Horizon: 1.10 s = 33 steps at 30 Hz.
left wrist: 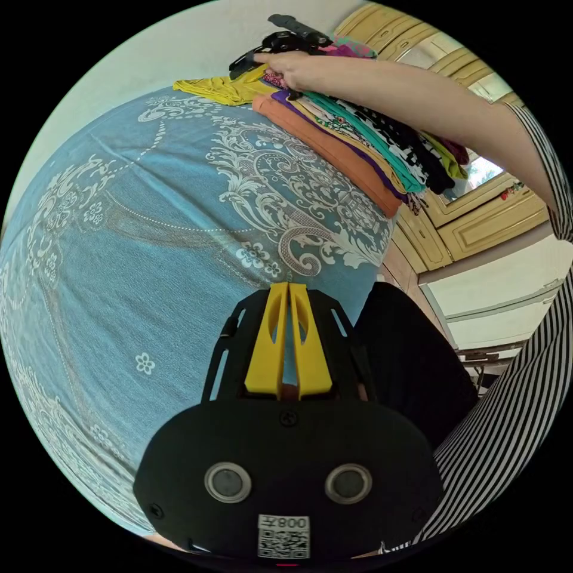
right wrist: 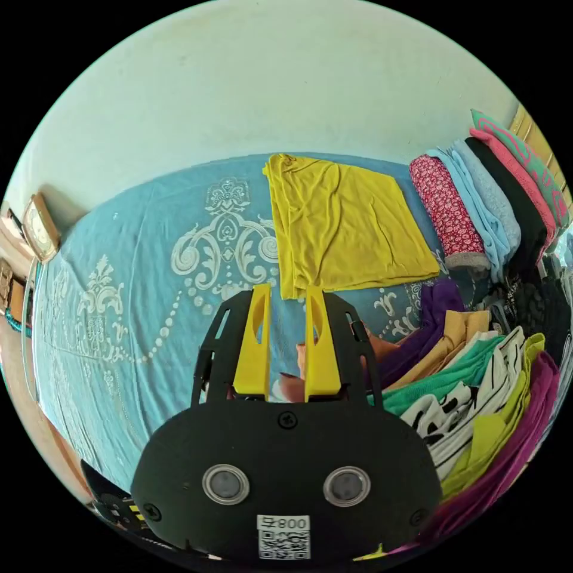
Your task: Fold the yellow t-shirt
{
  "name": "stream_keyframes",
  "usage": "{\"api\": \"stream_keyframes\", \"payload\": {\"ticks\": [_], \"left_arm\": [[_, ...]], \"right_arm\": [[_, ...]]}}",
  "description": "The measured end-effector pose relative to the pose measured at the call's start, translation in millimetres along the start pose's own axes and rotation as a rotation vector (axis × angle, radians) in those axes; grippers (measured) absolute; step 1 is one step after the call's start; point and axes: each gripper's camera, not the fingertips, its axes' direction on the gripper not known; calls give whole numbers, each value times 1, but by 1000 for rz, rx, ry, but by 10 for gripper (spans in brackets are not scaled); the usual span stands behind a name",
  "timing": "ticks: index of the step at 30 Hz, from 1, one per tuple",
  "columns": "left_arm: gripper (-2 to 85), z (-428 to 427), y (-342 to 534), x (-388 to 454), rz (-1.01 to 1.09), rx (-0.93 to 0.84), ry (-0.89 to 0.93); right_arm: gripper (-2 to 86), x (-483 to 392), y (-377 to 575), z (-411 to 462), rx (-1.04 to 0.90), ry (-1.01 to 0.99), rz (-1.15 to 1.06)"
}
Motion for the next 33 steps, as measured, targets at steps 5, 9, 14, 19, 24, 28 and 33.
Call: {"api": "stream_keyframes", "payload": {"ticks": [5,9,14,19,24,28,33], "left_arm": [[3,11,35,-17,20,28,11],[2,21,65,-37,20,45,49],[2,31,94,-62,-14,44,85],[1,36,125,-82,-24,28,174],[1,10,178,-111,-76,90,134],[1,-19,225,-142,-182,182,146],[2,-53,306,-188,-362,340,216]], "right_arm": [[67,-12,-29,47,-116,123,20],[34,-24,-32,53,-106,113,-5],[13,-38,-21,33,-69,69,-59],[6,-45,7,-21,34,-107,-111],[4,-62,57,-81,38,-498,-197],[4,-88,120,-122,-11,-641,-346],[5,-118,225,-191,-76,-798,-486]]}}
